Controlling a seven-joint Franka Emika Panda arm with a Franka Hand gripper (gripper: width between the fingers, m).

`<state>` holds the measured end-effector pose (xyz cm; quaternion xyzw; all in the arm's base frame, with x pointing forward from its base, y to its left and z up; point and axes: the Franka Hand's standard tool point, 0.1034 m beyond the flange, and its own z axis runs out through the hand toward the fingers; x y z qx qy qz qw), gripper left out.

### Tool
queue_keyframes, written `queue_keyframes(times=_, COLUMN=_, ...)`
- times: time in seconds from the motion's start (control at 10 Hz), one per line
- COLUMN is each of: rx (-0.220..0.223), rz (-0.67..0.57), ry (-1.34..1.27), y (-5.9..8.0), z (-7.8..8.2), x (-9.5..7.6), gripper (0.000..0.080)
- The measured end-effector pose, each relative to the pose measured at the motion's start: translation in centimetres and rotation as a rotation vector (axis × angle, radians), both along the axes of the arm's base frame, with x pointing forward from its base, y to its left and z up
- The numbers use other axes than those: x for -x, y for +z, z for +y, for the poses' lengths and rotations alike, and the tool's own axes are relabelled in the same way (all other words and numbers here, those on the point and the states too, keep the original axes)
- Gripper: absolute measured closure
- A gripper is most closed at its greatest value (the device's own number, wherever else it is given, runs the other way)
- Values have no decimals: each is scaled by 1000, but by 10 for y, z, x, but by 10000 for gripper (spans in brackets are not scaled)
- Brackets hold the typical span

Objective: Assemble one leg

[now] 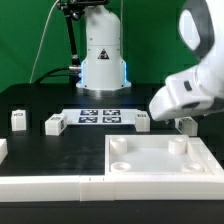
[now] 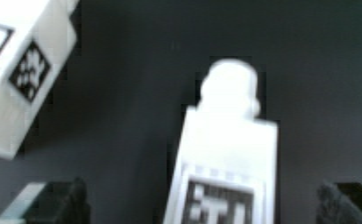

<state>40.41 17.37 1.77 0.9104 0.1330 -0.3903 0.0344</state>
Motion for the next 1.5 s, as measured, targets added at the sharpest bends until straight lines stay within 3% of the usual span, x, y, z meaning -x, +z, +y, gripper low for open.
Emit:
queue_keyframes(times=0.1, rx=28, rz=86, ry=3, y=-8, z=2, x=4, gripper=151)
queue_keyframes(times=0.2, rx=31, rz=94, ry=3, y=-14, z=5, x=2, gripper=151)
queue_keyframes(times=0.5, rx=32, rz=96, ry=11, y=-15, z=6, x=9, gripper=151)
queue_keyframes(times=0.6, rx=32, rz=96, ry=12, y=-15, z=6, x=9, gripper=278)
queue_keyframes(times=0.7, rx=32, rz=96, ry=11, y=-15, z=6, x=9, gripper=278)
queue_keyframes(times=0.9, rx=32, rz=96, ry=11, y=-15, z=6, x=9, gripper=514)
queue_keyframes(times=1.5, rx=31, rz=96, ry=11, y=-15, z=6, x=9, gripper=513)
